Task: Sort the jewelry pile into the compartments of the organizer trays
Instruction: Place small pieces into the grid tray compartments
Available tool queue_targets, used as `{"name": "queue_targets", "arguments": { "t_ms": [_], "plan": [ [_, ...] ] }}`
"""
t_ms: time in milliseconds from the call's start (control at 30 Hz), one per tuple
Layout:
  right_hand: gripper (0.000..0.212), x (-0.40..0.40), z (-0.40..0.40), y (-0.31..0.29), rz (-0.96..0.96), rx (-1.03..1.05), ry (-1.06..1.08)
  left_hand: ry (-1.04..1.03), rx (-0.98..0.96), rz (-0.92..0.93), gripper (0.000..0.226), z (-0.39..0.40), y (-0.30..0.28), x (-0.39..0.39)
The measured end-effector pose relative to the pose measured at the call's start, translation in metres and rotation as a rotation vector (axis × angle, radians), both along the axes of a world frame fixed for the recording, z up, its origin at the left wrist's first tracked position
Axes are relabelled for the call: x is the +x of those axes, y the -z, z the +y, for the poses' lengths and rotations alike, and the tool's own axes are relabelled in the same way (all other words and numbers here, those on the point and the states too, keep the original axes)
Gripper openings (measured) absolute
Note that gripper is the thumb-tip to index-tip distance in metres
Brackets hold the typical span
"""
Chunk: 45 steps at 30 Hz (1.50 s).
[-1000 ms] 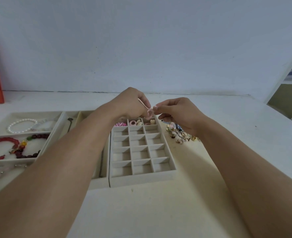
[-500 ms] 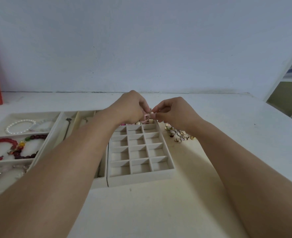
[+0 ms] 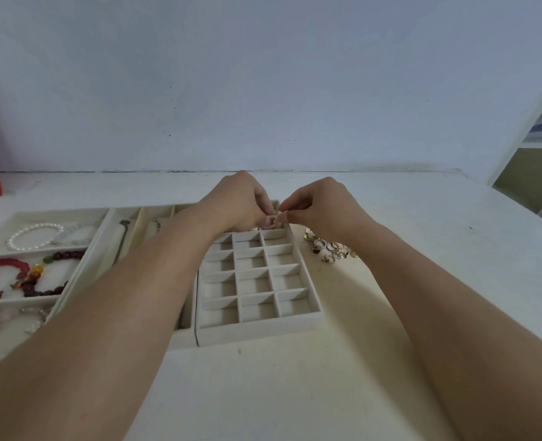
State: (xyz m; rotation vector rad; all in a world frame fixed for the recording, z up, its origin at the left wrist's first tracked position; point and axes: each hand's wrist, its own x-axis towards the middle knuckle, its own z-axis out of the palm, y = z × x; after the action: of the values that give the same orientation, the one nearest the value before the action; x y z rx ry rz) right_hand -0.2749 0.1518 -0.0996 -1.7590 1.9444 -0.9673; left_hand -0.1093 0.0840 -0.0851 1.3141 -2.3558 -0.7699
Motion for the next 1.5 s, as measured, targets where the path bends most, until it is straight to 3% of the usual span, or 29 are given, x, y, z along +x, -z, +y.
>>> {"name": "queue_targets", "arguments": {
  "t_ms": [300,633,767,933,1133,1267,1500],
  "plan": [
    [0.003,0.001,-0.002,0.006,0.066,0.024,-0.010,0.001,-0.059,-0.070,0.012,0.002,0.005,-0.003],
    [0.012,0.005,0.000,0.006,0.162,0.053,-0.005,-0.003,-0.080,-0.086,0.003,0.002,0.005,-0.004],
    [0.011,0.008,0.000,0.007,0.190,0.060,-0.009,-0.007,-0.094,-0.114,0.013,0.000,0.007,-0.004],
    [0.006,0.007,0.000,0.007,0.171,0.048,-0.024,-0.016,-0.079,-0.106,0.008,-0.003,0.007,-0.003],
    [0.012,0.008,0.000,0.005,0.184,0.055,-0.021,-0.048,-0.056,-0.088,0.023,-0.006,0.002,0.002],
    [0.016,0.002,-0.001,0.002,0.088,0.014,0.031,-0.117,-0.072,-0.060,0.026,-0.010,-0.004,0.007],
    [0.022,0.005,-0.003,0.012,0.284,0.052,-0.162,-0.203,-0.081,-0.030,0.025,-0.015,-0.007,0.010]
  ]
}}
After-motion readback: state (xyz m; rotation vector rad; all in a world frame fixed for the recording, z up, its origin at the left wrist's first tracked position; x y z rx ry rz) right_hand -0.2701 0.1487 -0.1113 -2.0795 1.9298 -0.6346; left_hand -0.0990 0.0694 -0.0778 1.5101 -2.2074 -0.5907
